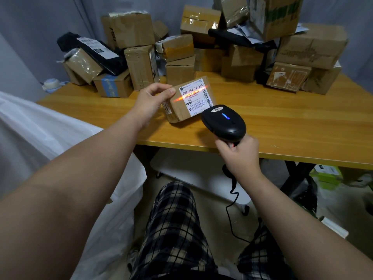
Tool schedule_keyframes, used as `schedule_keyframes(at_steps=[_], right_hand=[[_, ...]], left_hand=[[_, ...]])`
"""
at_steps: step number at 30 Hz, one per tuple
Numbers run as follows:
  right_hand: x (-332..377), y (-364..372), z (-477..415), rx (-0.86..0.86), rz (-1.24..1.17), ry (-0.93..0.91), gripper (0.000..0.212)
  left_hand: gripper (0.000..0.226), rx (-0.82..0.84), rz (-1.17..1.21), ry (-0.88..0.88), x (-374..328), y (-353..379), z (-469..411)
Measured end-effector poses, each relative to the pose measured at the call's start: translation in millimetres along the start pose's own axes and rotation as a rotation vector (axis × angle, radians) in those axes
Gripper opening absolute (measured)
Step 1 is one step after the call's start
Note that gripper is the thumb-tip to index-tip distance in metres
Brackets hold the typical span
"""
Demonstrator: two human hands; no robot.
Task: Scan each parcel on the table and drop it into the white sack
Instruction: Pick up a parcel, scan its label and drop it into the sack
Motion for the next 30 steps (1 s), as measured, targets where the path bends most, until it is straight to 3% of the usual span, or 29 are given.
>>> schedule_keyframes(at_steps=[10,17,23,26,28,30], right_hand=[[-1,-1,0,-0.040,-0.027,0.039,0.037],[11,19,-4,-0.001,-0.057,0.014,0.050],[51,88,7,0.201,-0.146,-0.050,0.041],[61,141,22,0.341,-0.202,0.004,0.051],[61,180,36,0.483,-0.247,0.108,0.050],[61,217,52,0.640,-0.254,0.175,0.041]], left_hand=[[0.015,-0.030,0.004,-0.014,-2,1,4],[0.017,-0.246,0.077,0.087,-13,-28,35],[0.015,-0.369,0.132,0.104,3,-89,98],[0.019,-0.486,0.082,0.112,26,-139,137],[0.019,-0.603,-0.040,0.120,45,-182,169],[0.020,-0.729,-0.311,0.093,65,-226,200]])
Point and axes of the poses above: each hand's wrist, its own z-axis away from the middle knuckle, its own y-axis out of the palm, x = y × z, the point moved 6 cm from there along -z, towards the middle knuckle, and after that the axes turned 15 degrees about -z, right-handed, at the moved point
